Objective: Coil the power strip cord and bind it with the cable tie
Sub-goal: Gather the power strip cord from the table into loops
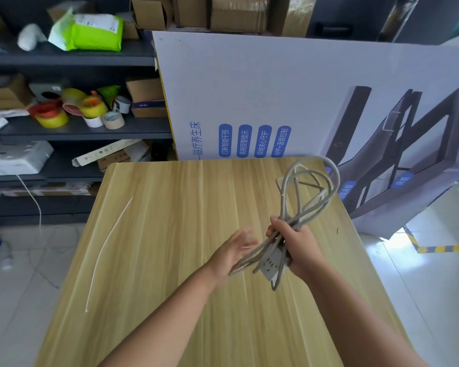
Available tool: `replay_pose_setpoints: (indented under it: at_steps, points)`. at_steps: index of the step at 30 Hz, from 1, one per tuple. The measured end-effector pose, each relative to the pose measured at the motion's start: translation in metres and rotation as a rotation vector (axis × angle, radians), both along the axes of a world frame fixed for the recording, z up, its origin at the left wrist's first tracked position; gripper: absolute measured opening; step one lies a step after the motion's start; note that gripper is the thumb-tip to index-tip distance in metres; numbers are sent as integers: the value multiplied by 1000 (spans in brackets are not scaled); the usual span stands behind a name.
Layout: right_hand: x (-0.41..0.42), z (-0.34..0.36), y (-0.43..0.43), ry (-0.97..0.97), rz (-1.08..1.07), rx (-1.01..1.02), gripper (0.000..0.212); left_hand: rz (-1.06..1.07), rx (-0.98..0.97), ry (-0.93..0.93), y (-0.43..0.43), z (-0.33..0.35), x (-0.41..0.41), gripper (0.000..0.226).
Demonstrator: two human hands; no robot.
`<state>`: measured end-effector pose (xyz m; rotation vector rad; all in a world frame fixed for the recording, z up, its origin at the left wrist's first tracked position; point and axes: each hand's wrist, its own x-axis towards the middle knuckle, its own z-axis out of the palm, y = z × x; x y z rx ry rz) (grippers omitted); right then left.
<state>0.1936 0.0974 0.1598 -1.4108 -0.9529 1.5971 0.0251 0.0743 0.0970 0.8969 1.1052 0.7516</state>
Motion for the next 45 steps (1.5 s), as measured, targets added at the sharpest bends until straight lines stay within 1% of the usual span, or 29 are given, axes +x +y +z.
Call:
replay_pose_setpoints:
  at_steps: [1, 3, 4, 5, 6, 7, 8, 9, 10, 11, 13, 14, 15, 16, 18, 20, 22, 24, 26, 29, 31, 34, 36, 38, 39, 40, 41, 43, 45]
  points:
    - [1, 6, 1, 7, 22, 19, 28, 37, -35, 130, -2, -12, -7, 40]
    - [4, 20, 3, 39, 77, 83, 28, 184, -142, 507, -8, -42, -22, 37]
    - [6, 26, 3, 49, 110, 130, 25, 248, -262, 571, -13, -52, -27, 38]
    - [7, 32, 3, 61, 146, 176, 24, 251, -420, 480, -20, -56, -28, 44]
    - [8, 36, 2, 78, 182, 220, 23, 186, -590, 316, -25, -57, -24, 55]
    - [8, 40, 0, 95, 218, 252, 24, 100, -711, 136, -28, -53, -17, 65]
    - [7, 43, -2, 113, 250, 275, 23, 60, -754, -11, -28, -51, -10, 69]
    - [6, 45, -5, 125, 281, 290, 22, 88, -754, -135, -25, -51, -4, 67]
    - [6, 46, -7, 134, 310, 299, 21, 169, -721, -258, -20, -48, 1, 61]
    - [6, 47, -10, 137, 334, 304, 20, 290, -678, -375, -14, -45, 5, 53]
    - [10, 45, -13, 124, 367, 294, 21, 598, -639, -576, 3, -40, 4, 36]
    - [12, 44, -15, 107, 376, 281, 21, 731, -633, -651, 11, -37, -1, 31]
    - [14, 43, -17, 78, 379, 266, 22, 790, -589, -653, 17, -35, -7, 32]
    - [15, 43, -18, 41, 369, 247, 24, 778, -523, -572, 20, -28, -13, 34]
    - [14, 39, -19, -13, 291, 193, 24, 655, -335, -358, 19, -8, -18, 37]
    - [10, 31, -16, -33, 166, 122, 20, 554, -131, -240, 16, 15, -16, 37]
    - [4, 25, -12, -62, 65, 52, 16, 505, -7, -222, 12, 36, -11, 33]
    - [-1, 19, -9, -96, 7, 0, 19, 450, 55, -190, 9, 54, -4, 31]
    - [-6, 16, -9, -136, -10, -17, 20, 404, 81, -147, 4, 65, 2, 28]
    - [-16, 16, -13, -116, 10, 1, 15, 388, 81, -167, -4, 71, 12, 19]
    - [-21, 16, -16, -121, 16, 8, 17, 453, 72, -139, -9, 68, 15, 16]
    - [-22, 19, -17, -123, 2, -6, 23, 657, -14, -48, -11, 42, 1, 17]
    - [-21, 25, -16, -63, 2, -22, 25, 798, -151, -49, -14, 14, -19, 15]
    - [-23, 31, -16, -9, 4, -22, 24, 840, -346, -79, -21, -7, -35, 12]
    - [-25, 33, -16, 6, 7, -14, 24, 814, -449, -107, -27, -14, -38, 11]
    - [-28, 35, -16, 16, 11, -6, 24, 738, -542, -99, -34, -17, -38, 13]
    - [-32, 37, -16, 21, 19, 1, 24, 626, -612, -43, -42, -20, -37, 19]
    - [-39, 39, -15, 17, 36, 11, 23, 382, -660, 118, -55, -26, -40, 30]
    - [-44, 39, -15, 7, 41, 17, 22, 241, -633, 207, -68, -36, -49, 38]
